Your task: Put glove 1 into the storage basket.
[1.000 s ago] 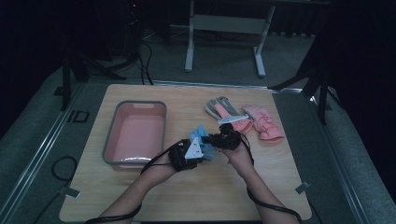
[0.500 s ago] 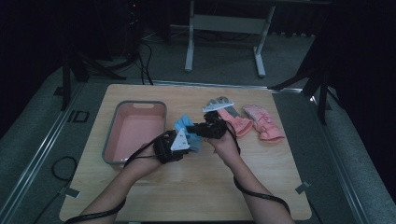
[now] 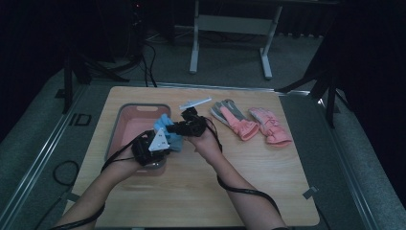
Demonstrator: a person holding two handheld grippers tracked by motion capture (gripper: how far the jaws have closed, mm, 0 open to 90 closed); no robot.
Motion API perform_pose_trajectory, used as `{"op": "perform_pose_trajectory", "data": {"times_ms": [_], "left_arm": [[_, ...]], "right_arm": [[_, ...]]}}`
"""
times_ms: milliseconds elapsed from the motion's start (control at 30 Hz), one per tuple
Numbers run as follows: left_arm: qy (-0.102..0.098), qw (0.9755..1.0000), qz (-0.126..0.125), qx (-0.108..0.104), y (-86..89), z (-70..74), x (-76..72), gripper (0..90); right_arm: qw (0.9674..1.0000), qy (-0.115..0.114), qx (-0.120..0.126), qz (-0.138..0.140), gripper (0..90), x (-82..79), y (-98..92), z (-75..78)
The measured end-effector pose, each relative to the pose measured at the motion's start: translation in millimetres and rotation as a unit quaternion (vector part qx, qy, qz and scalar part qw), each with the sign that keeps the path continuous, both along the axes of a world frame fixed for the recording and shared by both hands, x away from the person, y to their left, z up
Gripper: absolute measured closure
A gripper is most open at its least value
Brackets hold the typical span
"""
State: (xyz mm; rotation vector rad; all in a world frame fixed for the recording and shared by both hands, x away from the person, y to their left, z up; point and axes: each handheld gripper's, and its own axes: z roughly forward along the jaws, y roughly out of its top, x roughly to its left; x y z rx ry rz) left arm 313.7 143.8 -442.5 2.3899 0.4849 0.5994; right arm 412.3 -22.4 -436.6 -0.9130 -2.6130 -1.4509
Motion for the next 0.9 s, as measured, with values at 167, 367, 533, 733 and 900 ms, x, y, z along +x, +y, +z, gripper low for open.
{"op": "perform_pose_trajectory", "data": {"times_ms": [167,367,533,733,900], "left_arm": [[-0.002,0.9998,0.021,0.006,27.0,0.4,-4.4,79.1],[0.003,0.9989,0.044,0.015,52.2,0.1,-5.6,79.0],[0.011,0.9986,0.051,0.012,62.5,-3.7,-4.2,79.1],[0.023,0.9981,0.053,0.021,63.2,-15.7,5.1,79.1],[0.038,0.9972,0.058,0.028,61.5,-23.8,14.1,79.0]], "right_arm": [[0.9998,-0.004,-0.002,0.017,79.4,-0.2,27.8,2.8],[0.9995,0.005,0.002,0.030,79.4,4.1,59.6,0.3],[0.9994,0.009,0.001,0.032,79.4,6.9,74.4,-6.7],[0.9995,0.021,-0.013,0.021,79.4,16.3,75.2,-21.6],[0.9991,0.029,-0.024,0.016,79.3,24.6,79.0,-31.5]]}}
